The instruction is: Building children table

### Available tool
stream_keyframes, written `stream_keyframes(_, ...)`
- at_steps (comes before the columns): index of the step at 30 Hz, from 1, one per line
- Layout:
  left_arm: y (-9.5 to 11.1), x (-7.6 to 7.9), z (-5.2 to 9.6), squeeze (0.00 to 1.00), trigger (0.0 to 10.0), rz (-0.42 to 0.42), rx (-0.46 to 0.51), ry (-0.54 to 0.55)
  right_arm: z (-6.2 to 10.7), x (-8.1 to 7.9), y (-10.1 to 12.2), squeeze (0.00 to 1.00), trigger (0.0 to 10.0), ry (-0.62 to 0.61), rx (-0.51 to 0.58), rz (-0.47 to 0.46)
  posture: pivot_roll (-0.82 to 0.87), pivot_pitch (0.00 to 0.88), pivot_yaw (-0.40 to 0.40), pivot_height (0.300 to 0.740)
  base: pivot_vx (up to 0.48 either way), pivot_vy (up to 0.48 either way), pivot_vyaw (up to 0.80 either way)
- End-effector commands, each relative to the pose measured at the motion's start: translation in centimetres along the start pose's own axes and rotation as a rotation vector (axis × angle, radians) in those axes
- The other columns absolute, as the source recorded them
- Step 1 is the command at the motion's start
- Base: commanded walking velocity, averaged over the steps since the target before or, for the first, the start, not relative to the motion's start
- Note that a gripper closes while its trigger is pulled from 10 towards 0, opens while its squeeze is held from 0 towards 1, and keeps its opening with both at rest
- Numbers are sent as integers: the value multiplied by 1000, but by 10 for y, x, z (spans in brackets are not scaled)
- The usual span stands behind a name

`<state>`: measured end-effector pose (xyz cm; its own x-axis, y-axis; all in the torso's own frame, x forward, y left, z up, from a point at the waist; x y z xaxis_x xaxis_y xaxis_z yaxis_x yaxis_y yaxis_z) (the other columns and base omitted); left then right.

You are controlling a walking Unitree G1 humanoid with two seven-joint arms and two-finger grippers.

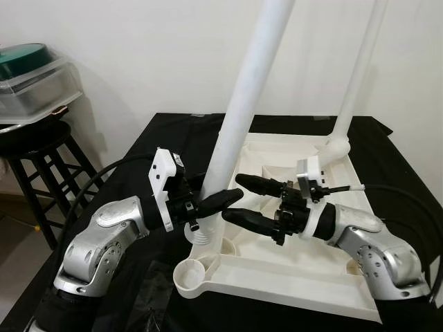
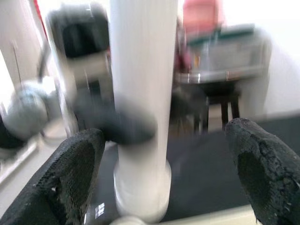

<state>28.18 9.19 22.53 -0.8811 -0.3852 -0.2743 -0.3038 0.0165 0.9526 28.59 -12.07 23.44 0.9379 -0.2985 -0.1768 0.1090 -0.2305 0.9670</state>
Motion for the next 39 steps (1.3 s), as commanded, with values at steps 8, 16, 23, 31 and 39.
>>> stream_keyframes(8, -7, 16, -6, 0, 10000, 31, -25, -99, -16, 6, 22, 0, 10000, -29, 82, 79, 4, 0, 18, 740, 0, 0, 0)
stream_keyframes(16, -3, 20, -8, 0, 10000, 29, -7, -117, -26, -2, 9, 0, 10000, 51, -10, 60, 12, 0, 13, 740, 0, 0, 0)
stream_keyframes(23, 1, 22, -9, 0, 10000, 29, 19, -124, -33, -5, 8, 0, 3255, 76, 21, 29, 16, 0, 12, 740, 0, 0, 0)
stream_keyframes(31, 2, 23, -10, 0, 10000, 32, 30, -127, -38, 3, 18, 0, 0, 40, 115, 10, 18, 0, 7, 740, 0, 0, 0)
stream_keyframes(39, -1, 23, -9, 0, 10000, 31, 23, -125, -37, 9, 22, 0, 0, 3, 137, 14, 12, 0, 7, 740, 0, 0, 0)
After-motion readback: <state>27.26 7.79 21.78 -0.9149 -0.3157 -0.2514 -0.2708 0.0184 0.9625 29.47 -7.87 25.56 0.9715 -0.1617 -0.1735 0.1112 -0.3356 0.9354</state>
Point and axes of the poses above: a point about 5 cm out from each wrist's last joint towards the gripper, its own z axis pointing back from the gripper into the wrist, its own y axis along the axis of the wrist's last joint, x = y × z, the point moved 2 cm from there along -z, pointing out of the wrist towards the gripper, and after that the axes turned 9 degrees about -z, right-handed, at the moved point
